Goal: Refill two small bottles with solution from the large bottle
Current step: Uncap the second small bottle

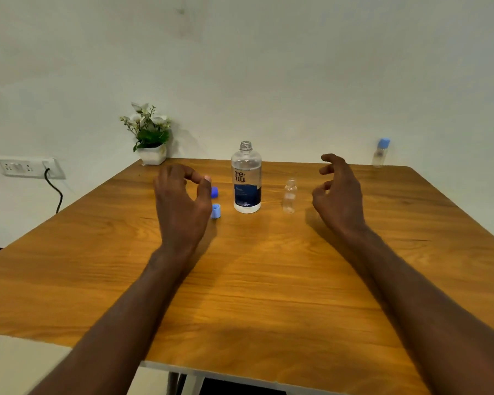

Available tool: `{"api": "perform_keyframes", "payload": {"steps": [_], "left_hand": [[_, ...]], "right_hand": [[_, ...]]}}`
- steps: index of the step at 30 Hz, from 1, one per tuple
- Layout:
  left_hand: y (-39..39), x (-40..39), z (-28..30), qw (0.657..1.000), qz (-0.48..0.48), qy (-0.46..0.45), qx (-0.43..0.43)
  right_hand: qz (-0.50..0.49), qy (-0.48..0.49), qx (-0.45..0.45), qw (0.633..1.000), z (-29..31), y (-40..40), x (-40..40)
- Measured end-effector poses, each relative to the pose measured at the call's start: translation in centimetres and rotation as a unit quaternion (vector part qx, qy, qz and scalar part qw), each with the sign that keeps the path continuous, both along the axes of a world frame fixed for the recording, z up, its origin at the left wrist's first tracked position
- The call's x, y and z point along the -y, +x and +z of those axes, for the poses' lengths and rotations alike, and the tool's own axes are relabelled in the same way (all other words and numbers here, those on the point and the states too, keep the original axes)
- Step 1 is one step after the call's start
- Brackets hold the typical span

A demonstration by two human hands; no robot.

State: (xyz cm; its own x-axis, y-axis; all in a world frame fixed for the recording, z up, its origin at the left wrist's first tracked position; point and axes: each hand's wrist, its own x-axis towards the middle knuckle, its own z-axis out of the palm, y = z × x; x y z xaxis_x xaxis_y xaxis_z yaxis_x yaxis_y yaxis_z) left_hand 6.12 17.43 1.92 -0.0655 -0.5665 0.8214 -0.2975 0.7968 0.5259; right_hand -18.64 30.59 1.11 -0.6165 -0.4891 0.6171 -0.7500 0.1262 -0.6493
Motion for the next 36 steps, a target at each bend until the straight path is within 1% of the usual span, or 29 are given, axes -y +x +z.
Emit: {"api": "perform_keyframes", "payload": {"steps": [2, 4, 5, 7, 9, 10, 11, 14, 16, 18, 20, 22, 24, 27, 29, 32, 36], "left_hand": [[-0.9, -1.8, 0.9, 0.996, -0.034, -0.078, -0.019], [-3.2, -4.4, 1.3, 0.986, -0.121, -0.118, -0.009], [-4.9, -6.1, 1.4, 0.976, -0.179, -0.121, 0.005], [-8.9, -9.4, 1.0, 0.953, -0.282, -0.096, 0.062], [-13.2, -11.5, 0.3, 0.937, -0.321, -0.051, 0.130], [-15.5, -11.8, -0.1, 0.933, -0.331, -0.009, 0.144], [-17.6, -11.9, -0.6, 0.928, -0.340, 0.047, 0.141], [-23.3, -10.5, -1.2, 0.910, -0.349, 0.204, 0.089], [-26.2, -8.9, -1.2, 0.894, -0.339, 0.272, 0.108], [-28.3, -7.5, -1.4, 0.885, -0.318, 0.304, 0.151], [-29.3, -6.7, -1.7, 0.882, -0.309, 0.324, 0.148], [-29.7, -6.3, -1.9, 0.879, -0.313, 0.331, 0.137], [-29.8, -6.0, -2.1, 0.870, -0.332, 0.342, 0.127], [-29.8, -5.8, -2.2, 0.852, -0.354, 0.373, 0.095], [-30.0, -5.8, -2.1, 0.857, -0.348, 0.368, 0.093], [-30.3, -6.1, -2.1, 0.868, -0.330, 0.357, 0.100], [-30.7, -5.5, -1.8, 0.862, -0.331, 0.374, 0.089]], "right_hand": [[-0.050, -0.045, -0.013, 0.998, 0.4, -1.5, -0.9], [-0.110, -0.090, 0.008, 0.990, 0.9, -3.2, -1.8], [-0.142, -0.112, 0.033, 0.983, 1.0, -4.2, -2.3], [-0.185, -0.155, 0.110, 0.964, 1.2, -5.9, -3.2], [-0.189, -0.183, 0.180, 0.948, 1.3, -7.2, -4.1], [-0.186, -0.190, 0.201, 0.943, 1.1, -7.8, -4.4], [-0.185, -0.191, 0.213, 0.940, 0.8, -8.4, -4.7], [-0.190, -0.186, 0.237, 0.935, -0.4, -10.6, -4.9], [-0.195, -0.166, 0.241, 0.936, -0.9, -11.7, -4.3], [-0.192, -0.083, 0.206, 0.956, -1.5, -12.4, -3.6], [-0.169, 0.001, 0.178, 0.969, -1.9, -12.9, -3.0], [-0.172, 0.024, 0.180, 0.968, -2.2, -13.8, -2.5], [-0.192, 0.010, 0.182, 0.964, -2.5, -14.9, -2.1], [-0.167, -0.010, 0.179, 0.970, -2.9, -16.5, -1.0], [-0.151, -0.013, 0.185, 0.971, -2.9, -17.6, -0.3], [-0.176, -0.013, 0.182, 0.967, -2.7, -20.2, 0.8], [-0.219, -0.012, 0.186, 0.958, -2.6, -23.7, 2.3]]}}
